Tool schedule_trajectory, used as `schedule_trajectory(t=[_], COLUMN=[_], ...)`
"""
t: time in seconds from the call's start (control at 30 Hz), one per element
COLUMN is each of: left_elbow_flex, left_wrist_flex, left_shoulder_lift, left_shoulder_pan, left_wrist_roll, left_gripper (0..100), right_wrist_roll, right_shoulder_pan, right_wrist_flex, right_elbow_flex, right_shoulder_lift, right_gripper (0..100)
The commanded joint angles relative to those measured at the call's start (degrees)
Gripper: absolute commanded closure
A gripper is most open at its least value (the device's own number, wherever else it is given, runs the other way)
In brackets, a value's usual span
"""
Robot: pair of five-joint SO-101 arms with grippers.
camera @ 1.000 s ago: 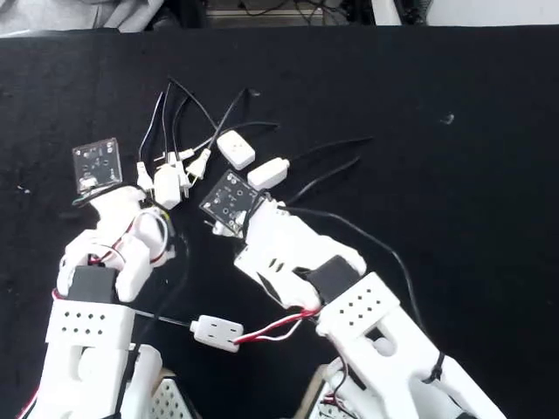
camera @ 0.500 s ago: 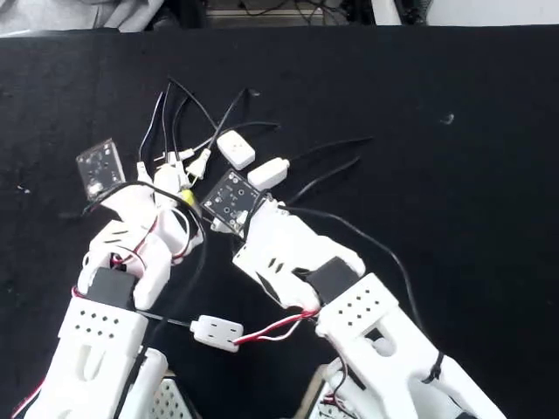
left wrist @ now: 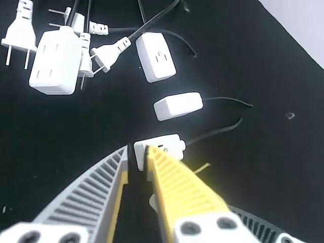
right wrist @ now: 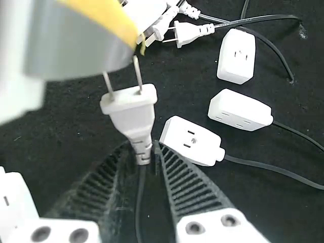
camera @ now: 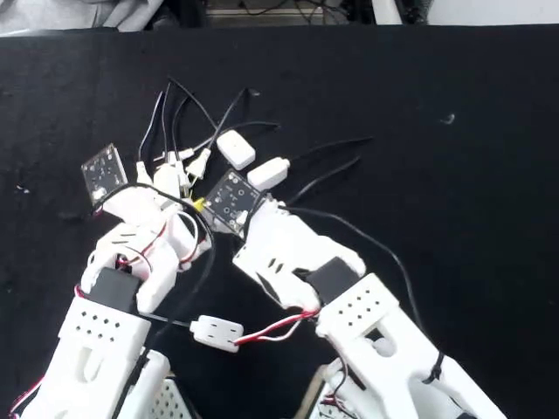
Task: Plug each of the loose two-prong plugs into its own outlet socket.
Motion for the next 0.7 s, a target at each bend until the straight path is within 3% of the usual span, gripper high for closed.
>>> schedule_trajectory(t=[0.0, 0.23, 0.43, 0.67], left_elbow_flex=[-5.8, -8.0, -8.0, -8.3], left_wrist_flex=[2.9, 5.9, 5.9, 6.0], left_shoulder_lift=[-0.6, -0.6, -0.7, -2.5], left_shoulder_pan=[-1.1, -0.6, 4.4, 4.5], left_wrist_roll=[-2.1, -2.7, -3.2, -7.3], left_gripper=[97, 97, 97, 97], right_wrist_roll=[-0.2, -0.1, -0.1, -0.1], right_shoulder_pan=[1.1, 1.1, 1.1, 1.1], right_wrist_flex=[-1.3, -1.3, -1.3, -1.3], right_elbow_flex=[-0.3, -0.2, -0.2, -0.2], right_shoulder_lift=[-1.6, -1.6, -1.6, -1.6], right_gripper=[98.8, 98.8, 98.8, 98.8])
